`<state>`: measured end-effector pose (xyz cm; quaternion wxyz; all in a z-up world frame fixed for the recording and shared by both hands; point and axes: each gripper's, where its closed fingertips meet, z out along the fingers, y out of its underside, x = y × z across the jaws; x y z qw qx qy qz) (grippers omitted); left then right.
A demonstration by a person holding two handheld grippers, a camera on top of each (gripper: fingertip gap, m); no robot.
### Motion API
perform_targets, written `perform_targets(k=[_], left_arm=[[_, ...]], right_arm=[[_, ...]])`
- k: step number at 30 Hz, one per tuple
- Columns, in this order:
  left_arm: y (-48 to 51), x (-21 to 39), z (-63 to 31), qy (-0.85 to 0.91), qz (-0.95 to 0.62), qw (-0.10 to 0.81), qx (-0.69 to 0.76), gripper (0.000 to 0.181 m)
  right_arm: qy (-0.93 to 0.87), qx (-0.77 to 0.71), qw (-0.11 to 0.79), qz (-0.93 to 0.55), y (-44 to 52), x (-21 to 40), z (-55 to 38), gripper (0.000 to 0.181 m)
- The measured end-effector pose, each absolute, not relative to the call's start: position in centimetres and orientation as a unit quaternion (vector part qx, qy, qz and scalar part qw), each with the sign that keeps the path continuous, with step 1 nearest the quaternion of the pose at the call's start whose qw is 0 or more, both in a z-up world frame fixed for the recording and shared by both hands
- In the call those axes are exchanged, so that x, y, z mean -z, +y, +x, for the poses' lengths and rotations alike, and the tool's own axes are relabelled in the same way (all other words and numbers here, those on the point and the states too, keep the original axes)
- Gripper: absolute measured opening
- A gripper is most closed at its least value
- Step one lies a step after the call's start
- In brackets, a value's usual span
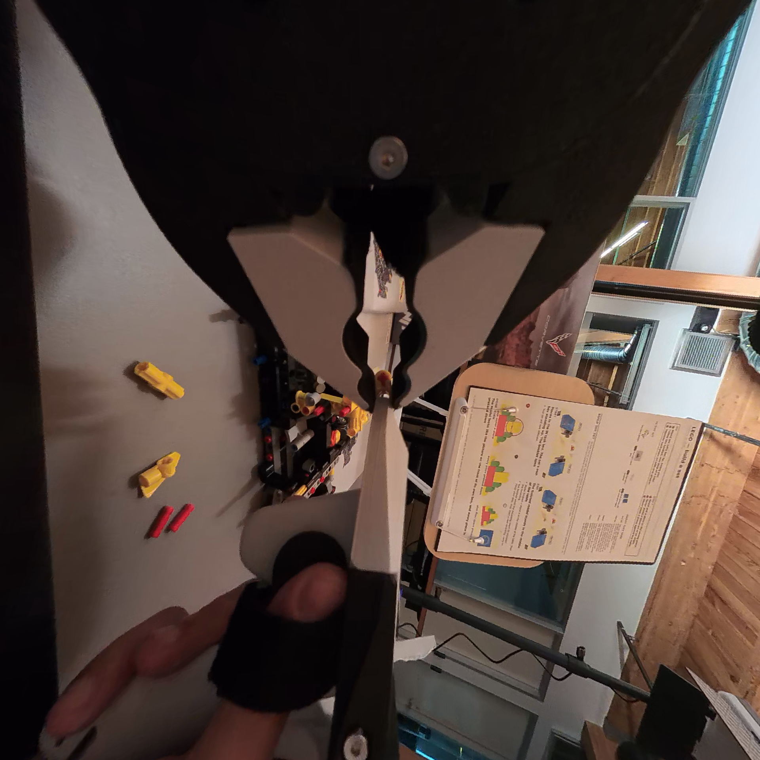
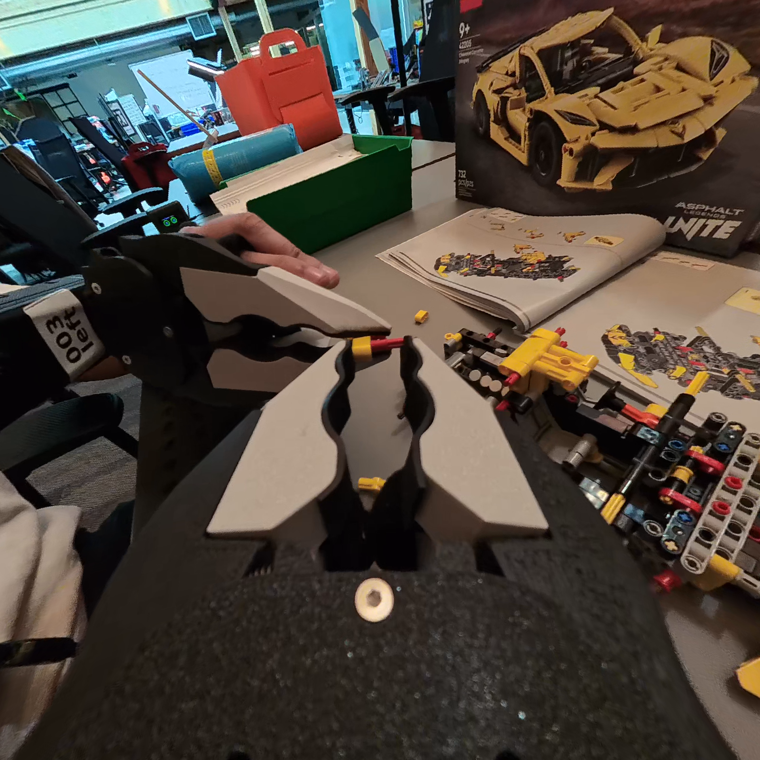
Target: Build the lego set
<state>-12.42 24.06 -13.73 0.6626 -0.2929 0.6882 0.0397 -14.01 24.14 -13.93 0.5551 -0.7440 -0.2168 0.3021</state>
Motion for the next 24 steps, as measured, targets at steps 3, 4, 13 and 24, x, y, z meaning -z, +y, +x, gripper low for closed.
perform_targets(k=[3,4,13,24], left_arm=[[23.9,13.2,-12.3,0.682,-0.297,0.668,-0.033,0.006],[23.9,13.1,-12.3,0.681,-0.297,0.669,-0.031,0.006],[23.7,12.8,-12.4,0.677,-0.293,0.675,-0.019,0.007],[23.0,13.1,-12.3,0.688,-0.279,0.67,-0.013,0.007]], right_arm=[[-0.205,-0.329,0.558,-0.734,24.0,13.4,-14.0,0.023],[-0.208,-0.326,0.56,-0.732,24.0,13.3,-14.0,0.023],[-0.222,-0.279,0.601,-0.715,24.2,12.7,-13.8,0.027],[-0.242,-0.313,0.589,-0.704,23.7,13.1,-14.3,0.025]])
